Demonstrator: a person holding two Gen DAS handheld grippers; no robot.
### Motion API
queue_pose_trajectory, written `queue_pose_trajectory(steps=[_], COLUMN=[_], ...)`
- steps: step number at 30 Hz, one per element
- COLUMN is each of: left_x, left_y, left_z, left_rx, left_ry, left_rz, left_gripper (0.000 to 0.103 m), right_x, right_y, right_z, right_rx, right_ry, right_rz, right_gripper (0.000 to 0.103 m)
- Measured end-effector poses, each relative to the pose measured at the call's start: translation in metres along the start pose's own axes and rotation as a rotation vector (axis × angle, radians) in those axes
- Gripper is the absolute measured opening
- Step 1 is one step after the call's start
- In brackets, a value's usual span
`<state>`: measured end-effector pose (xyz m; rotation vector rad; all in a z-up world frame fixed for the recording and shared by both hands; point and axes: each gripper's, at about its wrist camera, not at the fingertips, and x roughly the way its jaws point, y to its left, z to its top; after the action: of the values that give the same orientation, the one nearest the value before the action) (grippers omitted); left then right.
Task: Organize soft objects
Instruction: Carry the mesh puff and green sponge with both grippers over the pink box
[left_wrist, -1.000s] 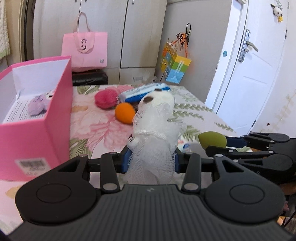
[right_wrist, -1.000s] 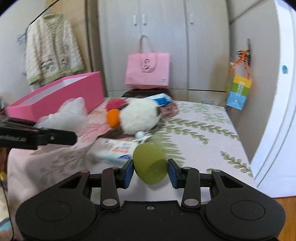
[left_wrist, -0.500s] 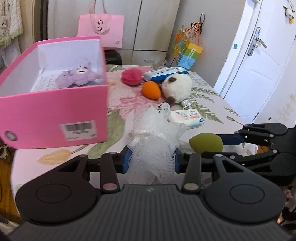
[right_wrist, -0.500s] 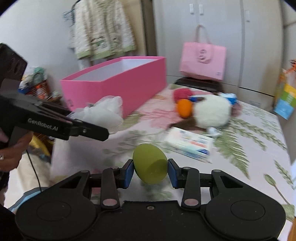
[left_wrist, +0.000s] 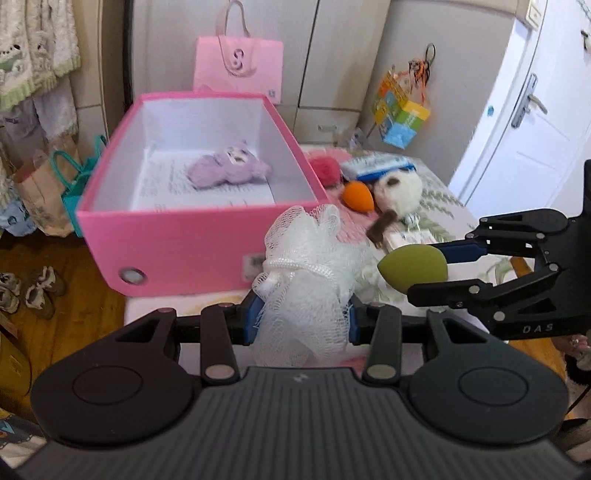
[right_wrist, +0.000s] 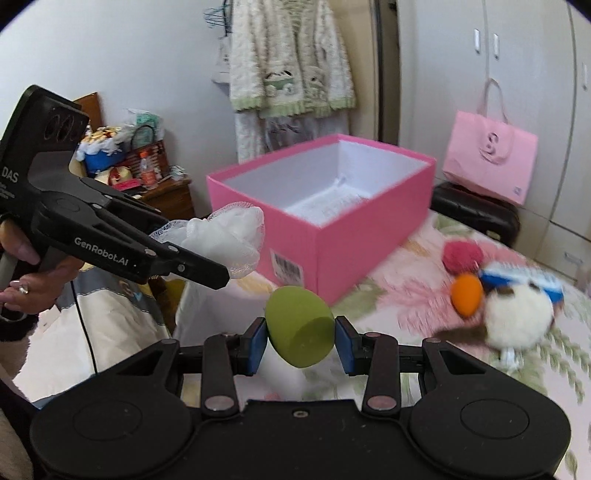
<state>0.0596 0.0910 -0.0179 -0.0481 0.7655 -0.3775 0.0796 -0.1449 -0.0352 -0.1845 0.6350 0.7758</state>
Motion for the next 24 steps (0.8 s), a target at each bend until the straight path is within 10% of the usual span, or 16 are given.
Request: queue_pose_trajectory(steps=[14,24], left_x=[0.014,0.097], left_y=[0.047,0.083], left_z=[0.072,0.145], left_rx=[-0.045,-0.062], left_ry=[-0.102,-0.004], left_rz=[0.043,0.104], left_gripper=[0.042,0.042], right_x=[0.034,0.112], right_y=[-0.015,-0.072], right_z=[0.095,0.158], right_rx=[-0.05,-0.032], right_ry=[-0.074,0.022], right_rz=[-0.048,-0.056], right_gripper=[0.044,0.044])
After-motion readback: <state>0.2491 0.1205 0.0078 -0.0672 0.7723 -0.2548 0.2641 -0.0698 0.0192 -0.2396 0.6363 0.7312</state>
